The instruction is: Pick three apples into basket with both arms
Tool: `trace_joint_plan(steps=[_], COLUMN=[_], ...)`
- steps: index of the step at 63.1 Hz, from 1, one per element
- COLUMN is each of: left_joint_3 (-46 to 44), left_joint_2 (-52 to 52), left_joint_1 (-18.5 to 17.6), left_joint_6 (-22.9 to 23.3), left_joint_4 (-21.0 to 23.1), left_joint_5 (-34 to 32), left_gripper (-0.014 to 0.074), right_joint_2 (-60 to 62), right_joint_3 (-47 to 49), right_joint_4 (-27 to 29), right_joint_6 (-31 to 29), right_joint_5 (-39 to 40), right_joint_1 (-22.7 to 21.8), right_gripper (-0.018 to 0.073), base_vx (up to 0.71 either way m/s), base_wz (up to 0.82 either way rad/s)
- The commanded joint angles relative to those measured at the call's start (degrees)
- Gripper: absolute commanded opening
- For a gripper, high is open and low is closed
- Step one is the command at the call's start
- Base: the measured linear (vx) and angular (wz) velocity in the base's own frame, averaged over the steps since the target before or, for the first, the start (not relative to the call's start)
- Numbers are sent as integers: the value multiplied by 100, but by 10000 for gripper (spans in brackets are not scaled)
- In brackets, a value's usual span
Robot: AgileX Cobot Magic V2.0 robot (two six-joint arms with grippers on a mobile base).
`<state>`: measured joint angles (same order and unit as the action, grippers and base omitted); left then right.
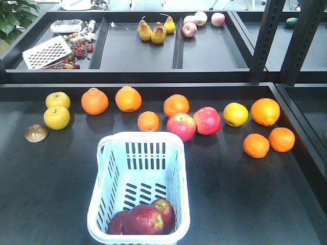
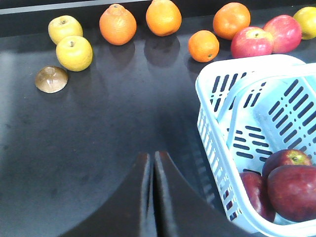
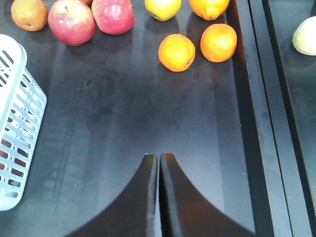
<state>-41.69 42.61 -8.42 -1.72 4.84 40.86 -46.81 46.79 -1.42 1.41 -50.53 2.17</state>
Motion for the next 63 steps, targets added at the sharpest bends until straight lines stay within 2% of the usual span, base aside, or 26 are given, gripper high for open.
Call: trace_joint_plan(steps=[1, 31, 42, 51, 63], left_joint_3=[-152, -147, -141, 190, 1400], left_joint_2=[-28, -47, -395, -976, -2009], left_joint_1=[13, 13, 13, 13, 13], left_joint_6=[50, 50, 54, 54, 54], left_joint_4=[35, 18, 18, 18, -24], left_joint_5=[-371, -367, -524, -1243, -2395], left_gripper=[-6, -6, -6, -6, -6], right_joint_2=[33, 33, 33, 33, 33], right_joint_3=[137, 137, 137, 137, 137], right_joint_4=[-51, -51, -51, -51, -51], right_joint_6=[8, 8, 8, 8, 8], right_joint_5=[306, 306, 306, 306, 306], right_joint_1=[-37, -37, -37, -37, -37], right_gripper=[-8, -8, -8, -8, -8], base_vx=[0, 0, 0, 0, 0], base_wz=[0, 0, 0, 0, 0])
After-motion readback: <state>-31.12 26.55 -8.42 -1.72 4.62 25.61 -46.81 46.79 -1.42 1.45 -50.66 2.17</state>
